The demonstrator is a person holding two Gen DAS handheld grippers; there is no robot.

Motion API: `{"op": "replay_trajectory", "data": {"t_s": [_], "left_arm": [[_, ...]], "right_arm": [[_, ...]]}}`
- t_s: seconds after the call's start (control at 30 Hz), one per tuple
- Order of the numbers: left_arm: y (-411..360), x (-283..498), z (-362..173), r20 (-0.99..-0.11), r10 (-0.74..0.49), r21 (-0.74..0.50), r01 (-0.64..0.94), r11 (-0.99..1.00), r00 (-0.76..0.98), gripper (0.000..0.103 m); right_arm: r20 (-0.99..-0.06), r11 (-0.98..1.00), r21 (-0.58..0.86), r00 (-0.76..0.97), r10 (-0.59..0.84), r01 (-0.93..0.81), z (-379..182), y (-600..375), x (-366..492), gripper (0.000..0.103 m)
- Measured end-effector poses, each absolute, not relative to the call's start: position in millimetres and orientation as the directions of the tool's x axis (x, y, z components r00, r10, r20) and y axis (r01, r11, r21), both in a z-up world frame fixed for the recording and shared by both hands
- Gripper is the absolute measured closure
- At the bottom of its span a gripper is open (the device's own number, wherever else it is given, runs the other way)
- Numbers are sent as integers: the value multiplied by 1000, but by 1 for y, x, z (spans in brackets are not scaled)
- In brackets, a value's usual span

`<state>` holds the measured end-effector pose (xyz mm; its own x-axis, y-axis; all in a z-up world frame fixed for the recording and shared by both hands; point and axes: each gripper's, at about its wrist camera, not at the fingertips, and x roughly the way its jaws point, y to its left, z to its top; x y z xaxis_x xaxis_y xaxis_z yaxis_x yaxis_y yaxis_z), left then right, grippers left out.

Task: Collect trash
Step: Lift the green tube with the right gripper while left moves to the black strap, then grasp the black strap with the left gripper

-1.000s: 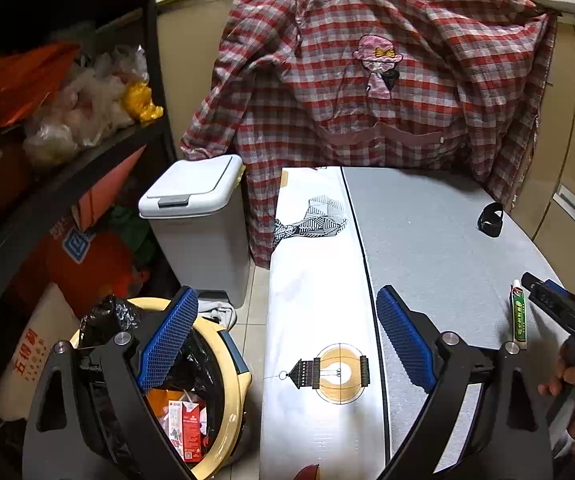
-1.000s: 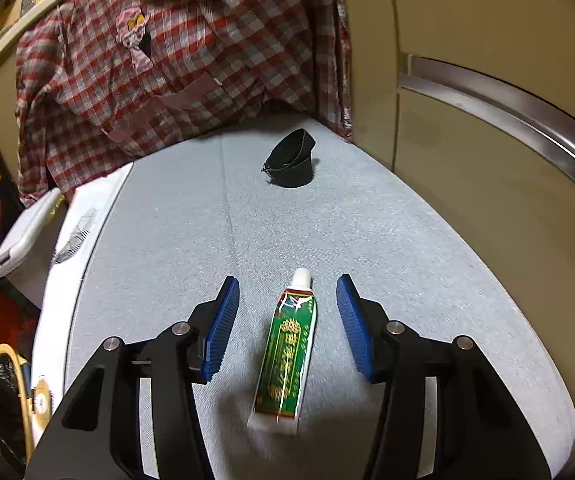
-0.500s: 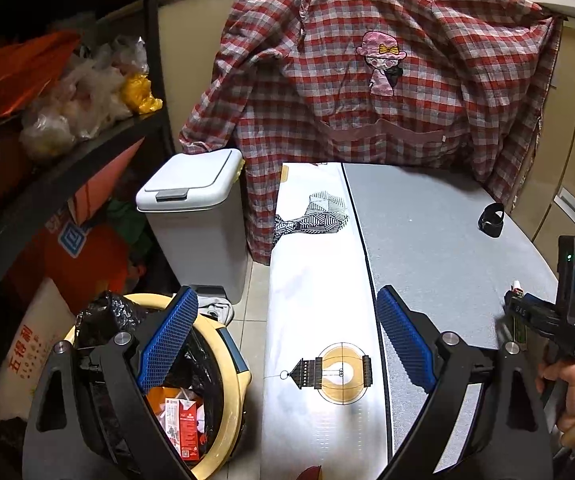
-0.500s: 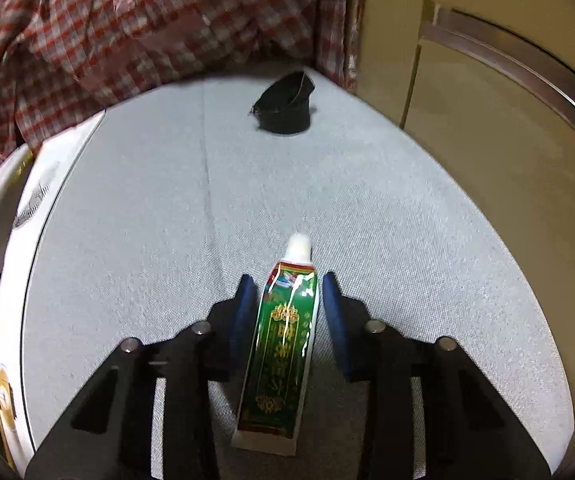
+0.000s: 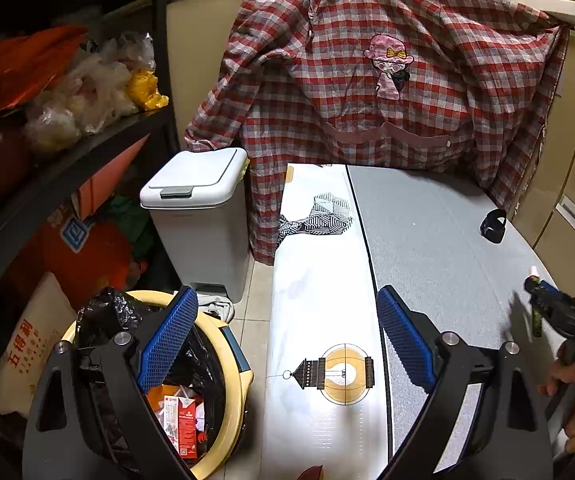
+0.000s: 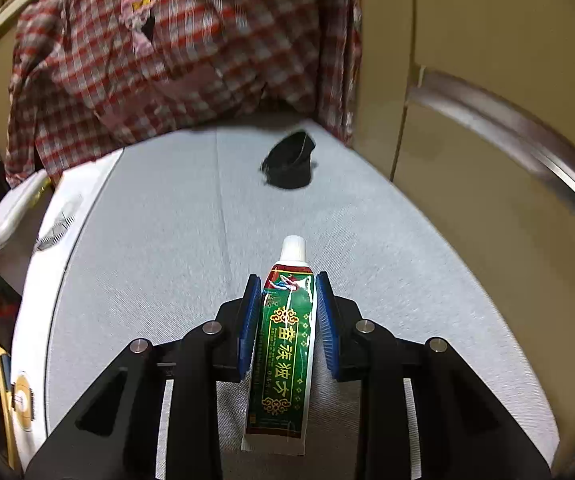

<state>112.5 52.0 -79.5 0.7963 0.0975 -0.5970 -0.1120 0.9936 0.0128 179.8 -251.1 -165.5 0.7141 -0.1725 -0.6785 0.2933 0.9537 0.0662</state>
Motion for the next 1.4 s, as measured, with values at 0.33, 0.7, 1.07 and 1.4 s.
{"op": "replay_trajectory", "data": {"t_s": [0.33, 0.7, 1.07, 1.4], "left_arm": [[36, 118, -69, -560, 48, -21, -72, 997, 827, 15], [-59, 198, -71, -550, -141, -74, 120, 990, 823, 15], [-182, 297, -126, -602, -325, -103, 332, 938, 730, 15], [-235, 353, -175, -697, -383, -92, 453, 887, 606, 18]], "right_arm": [[-585, 974, 21, 793, -171, 225, -84, -261, 153, 74], [-573, 973, -21, 795, -199, 229, -55, -318, 159, 74], [-630, 973, 30, 760, -158, 228, -78, -342, 186, 74], [-660, 974, 16, 734, -159, 226, -90, -348, 197, 74]]}}
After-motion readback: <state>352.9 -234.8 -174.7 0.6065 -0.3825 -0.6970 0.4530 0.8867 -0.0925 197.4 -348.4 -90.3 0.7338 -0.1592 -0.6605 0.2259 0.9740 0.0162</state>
